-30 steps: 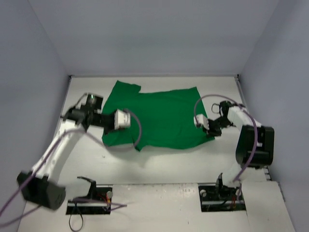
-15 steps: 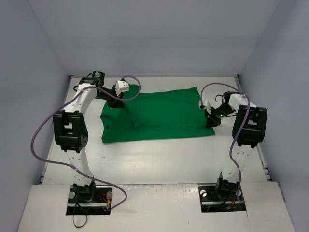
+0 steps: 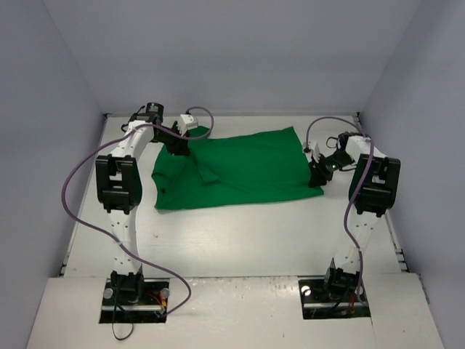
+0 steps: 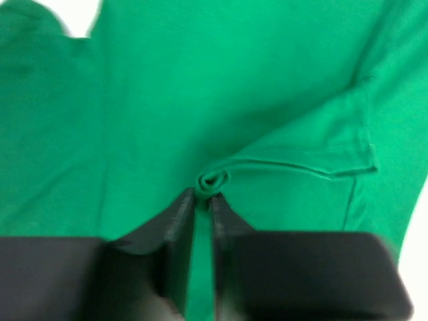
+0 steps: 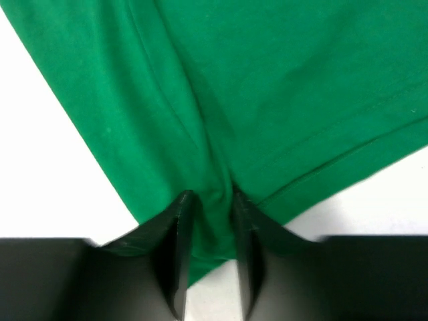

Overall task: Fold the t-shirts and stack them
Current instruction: Fold the flattened tshirt in 1/3 of the way

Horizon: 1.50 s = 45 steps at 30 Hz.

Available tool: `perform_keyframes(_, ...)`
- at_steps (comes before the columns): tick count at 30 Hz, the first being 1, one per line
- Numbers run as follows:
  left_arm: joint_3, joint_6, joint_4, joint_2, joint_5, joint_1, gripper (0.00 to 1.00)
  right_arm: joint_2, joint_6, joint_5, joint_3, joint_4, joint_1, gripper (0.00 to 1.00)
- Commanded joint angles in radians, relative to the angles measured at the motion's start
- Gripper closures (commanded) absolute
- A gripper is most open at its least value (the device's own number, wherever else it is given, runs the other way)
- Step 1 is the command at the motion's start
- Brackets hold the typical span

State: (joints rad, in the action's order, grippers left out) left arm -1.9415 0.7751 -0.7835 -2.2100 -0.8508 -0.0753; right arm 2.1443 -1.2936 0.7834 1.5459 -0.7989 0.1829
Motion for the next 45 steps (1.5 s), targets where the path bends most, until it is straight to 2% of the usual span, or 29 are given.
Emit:
perform_keyframes(1,-0.062,-0.171,0.13,0.022,0.031,0.021,0.77,0.007,0.073,0.02,0.045,-0.009,0.001,0.63)
perform_keyframes(6,0.079,-0.416,0.434,0.136,0.111,0.074,0.47,-0.058,0.161,0.08,0.075,-0.009,0.003,0.53)
perform_keyframes(9,0.193,-0.459,0.541,0.229,0.139,0.107,0.44,-0.12,0.165,0.103,0.064,-0.005,0.003,0.5)
perform_keyframes(11,0.273,-0.462,0.559,0.318,0.138,0.1,0.44,-0.162,0.148,0.109,0.049,0.0,0.003,0.5)
perform_keyframes(13,0.314,-0.475,0.518,0.391,0.207,0.089,0.44,-0.193,0.165,0.098,0.038,0.024,0.003,0.5)
perform_keyframes(17,0.409,-0.634,0.467,0.476,0.399,0.051,0.52,-0.195,0.182,0.037,0.045,0.076,0.001,0.6)
perform_keyframes(18,0.427,-0.674,0.466,0.491,0.403,0.051,0.54,-0.197,0.181,0.023,0.045,0.076,-0.004,0.6)
perform_keyframes(20,0.521,-0.767,0.479,0.569,0.437,0.032,0.54,-0.209,0.153,-0.031,0.036,0.092,-0.038,0.79)
perform_keyframes(25,0.644,-0.816,0.492,0.672,0.475,-0.126,0.54,-0.203,0.137,-0.156,-0.031,0.11,-0.131,0.99)
perform_keyframes(29,0.635,-0.922,0.527,0.642,0.547,-0.191,0.54,-0.165,0.155,-0.208,-0.07,0.141,-0.177,1.0)
perform_keyframes(32,0.549,-1.019,0.488,0.557,0.484,-0.194,0.57,-0.132,0.187,-0.211,-0.063,0.152,-0.203,1.0)
perform_keyframes(34,0.548,-1.066,0.487,0.529,0.469,-0.209,0.58,-0.118,0.202,-0.211,-0.055,0.153,-0.206,1.0)
perform_keyframes(39,0.609,-1.1,0.481,0.524,0.476,-0.257,0.71,-0.124,0.218,-0.202,-0.066,0.153,-0.206,1.0)
perform_keyframes(41,0.631,-1.096,0.461,0.532,0.482,-0.287,0.81,-0.127,0.218,-0.204,-0.077,0.153,-0.207,1.0)
perform_keyframes(45,0.681,-1.096,0.437,0.57,0.494,-0.347,0.9,-0.121,0.218,-0.211,-0.089,0.155,-0.209,1.0)
